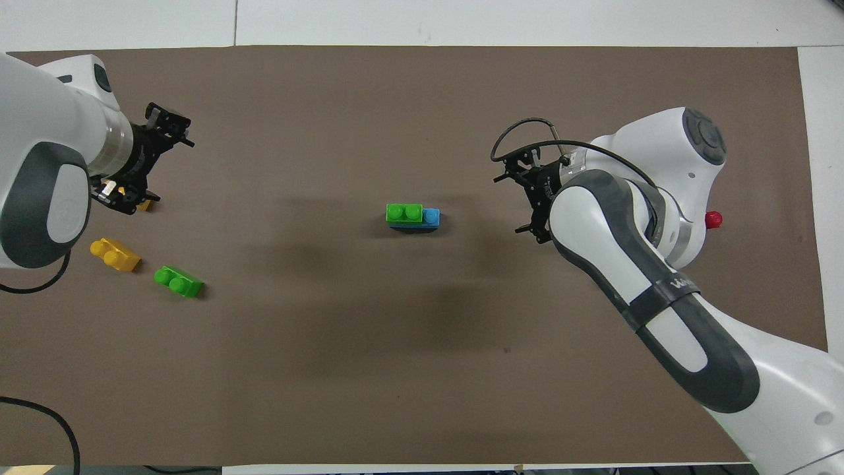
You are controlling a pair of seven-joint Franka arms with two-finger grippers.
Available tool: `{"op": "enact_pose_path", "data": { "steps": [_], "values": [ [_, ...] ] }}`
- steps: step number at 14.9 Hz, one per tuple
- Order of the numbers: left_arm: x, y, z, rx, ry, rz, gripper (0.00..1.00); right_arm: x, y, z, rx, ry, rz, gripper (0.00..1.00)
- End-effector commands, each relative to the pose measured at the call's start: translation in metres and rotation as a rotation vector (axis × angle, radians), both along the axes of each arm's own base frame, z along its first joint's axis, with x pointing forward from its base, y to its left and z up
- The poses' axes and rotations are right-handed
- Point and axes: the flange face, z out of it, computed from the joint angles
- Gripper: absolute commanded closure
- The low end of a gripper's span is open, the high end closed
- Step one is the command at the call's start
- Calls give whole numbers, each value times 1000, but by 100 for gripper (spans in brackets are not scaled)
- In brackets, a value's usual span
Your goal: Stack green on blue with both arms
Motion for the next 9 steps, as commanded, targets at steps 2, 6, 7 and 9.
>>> {"op": "enact_pose_path", "data": {
  "steps": [2,6,7,9],
  "values": [
    [-14,37,19,50,44,-348,0,3,-49,37,-12,-63,199,0],
    [-26,49,37,73,69,-586,0,6,-88,78,-91,-111,396,0],
    [-29,51,42,78,71,-633,0,5,-93,87,-106,-117,450,0],
    [-37,55,50,86,90,-762,0,-3,-101,112,-152,-167,593,0]
  ]
}}
